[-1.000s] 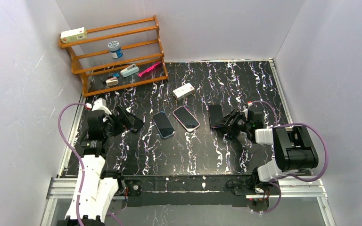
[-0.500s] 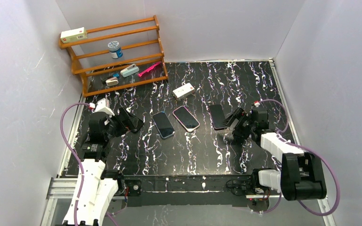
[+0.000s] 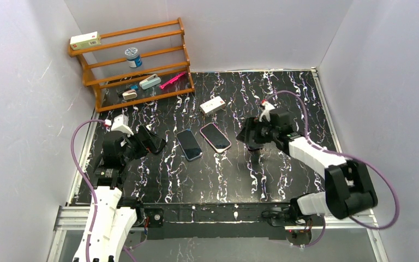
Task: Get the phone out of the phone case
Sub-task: Place the phone at the center of the board, then pick up the phone at the center of the board.
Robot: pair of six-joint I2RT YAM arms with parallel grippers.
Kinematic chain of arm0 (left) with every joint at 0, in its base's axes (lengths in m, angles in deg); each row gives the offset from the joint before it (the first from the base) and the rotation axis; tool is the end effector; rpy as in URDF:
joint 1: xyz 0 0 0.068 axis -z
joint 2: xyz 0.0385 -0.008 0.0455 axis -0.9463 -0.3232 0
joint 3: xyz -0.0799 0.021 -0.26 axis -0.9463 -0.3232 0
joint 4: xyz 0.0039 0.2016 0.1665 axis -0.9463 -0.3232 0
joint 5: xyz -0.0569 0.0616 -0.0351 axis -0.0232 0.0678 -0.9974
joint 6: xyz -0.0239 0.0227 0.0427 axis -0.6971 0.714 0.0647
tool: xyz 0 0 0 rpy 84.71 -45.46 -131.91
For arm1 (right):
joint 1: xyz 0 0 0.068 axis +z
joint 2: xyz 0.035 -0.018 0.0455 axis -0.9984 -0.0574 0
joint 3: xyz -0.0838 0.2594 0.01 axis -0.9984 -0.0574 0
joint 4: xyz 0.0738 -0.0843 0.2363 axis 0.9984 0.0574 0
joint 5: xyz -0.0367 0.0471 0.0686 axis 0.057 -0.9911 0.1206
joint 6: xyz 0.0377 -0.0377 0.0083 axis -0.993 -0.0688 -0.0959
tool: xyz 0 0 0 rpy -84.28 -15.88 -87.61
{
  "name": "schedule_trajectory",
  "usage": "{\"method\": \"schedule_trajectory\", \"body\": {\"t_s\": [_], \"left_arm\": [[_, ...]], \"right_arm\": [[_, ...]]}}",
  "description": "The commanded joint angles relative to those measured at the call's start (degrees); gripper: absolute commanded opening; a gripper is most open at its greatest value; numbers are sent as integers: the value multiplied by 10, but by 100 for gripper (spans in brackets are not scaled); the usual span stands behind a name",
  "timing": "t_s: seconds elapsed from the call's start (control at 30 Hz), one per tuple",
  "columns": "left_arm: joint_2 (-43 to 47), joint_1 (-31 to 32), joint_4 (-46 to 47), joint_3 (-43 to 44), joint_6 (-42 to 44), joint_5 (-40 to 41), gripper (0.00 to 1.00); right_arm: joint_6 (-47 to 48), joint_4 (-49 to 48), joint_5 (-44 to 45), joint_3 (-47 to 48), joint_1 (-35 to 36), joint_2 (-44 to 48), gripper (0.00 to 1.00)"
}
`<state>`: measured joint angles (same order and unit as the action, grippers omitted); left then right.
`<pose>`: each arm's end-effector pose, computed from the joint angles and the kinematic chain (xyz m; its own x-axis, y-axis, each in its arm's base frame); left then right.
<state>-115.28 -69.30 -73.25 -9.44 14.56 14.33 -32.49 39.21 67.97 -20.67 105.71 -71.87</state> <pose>0.1499 -0.0117 0.2858 -0.4300 -0.4485 -0.7835 0.0079 0.8660 -0.5000 0.2504 0.0970 0.2067 -0.7075 0.1607 -0.6882 -0.2731 0.8360 0.4759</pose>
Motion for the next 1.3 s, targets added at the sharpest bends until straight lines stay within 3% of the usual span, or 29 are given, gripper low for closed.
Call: {"method": "schedule_trajectory", "body": {"t_s": [0.0,0.17,0.4,0.73,1.1,1.27], "left_arm": [[10,2,6,-7,9,-12,98],[12,2,6,-7,9,-8,98],[14,1,6,-7,9,-4,98],[13,1,6,-7,9,-6,98],[8,2,9,-8,10,-11,98],[5,1,12,-10,10,-19,98]], "right_arm": [[100,2,-3,85,60,-86,99],[150,92,47,197,121,-212,99],[171,136,90,288,178,-301,99],[181,180,99,369,213,-376,99],[200,267,233,417,264,-448,98],[201,292,252,409,271,-452,89]]}}
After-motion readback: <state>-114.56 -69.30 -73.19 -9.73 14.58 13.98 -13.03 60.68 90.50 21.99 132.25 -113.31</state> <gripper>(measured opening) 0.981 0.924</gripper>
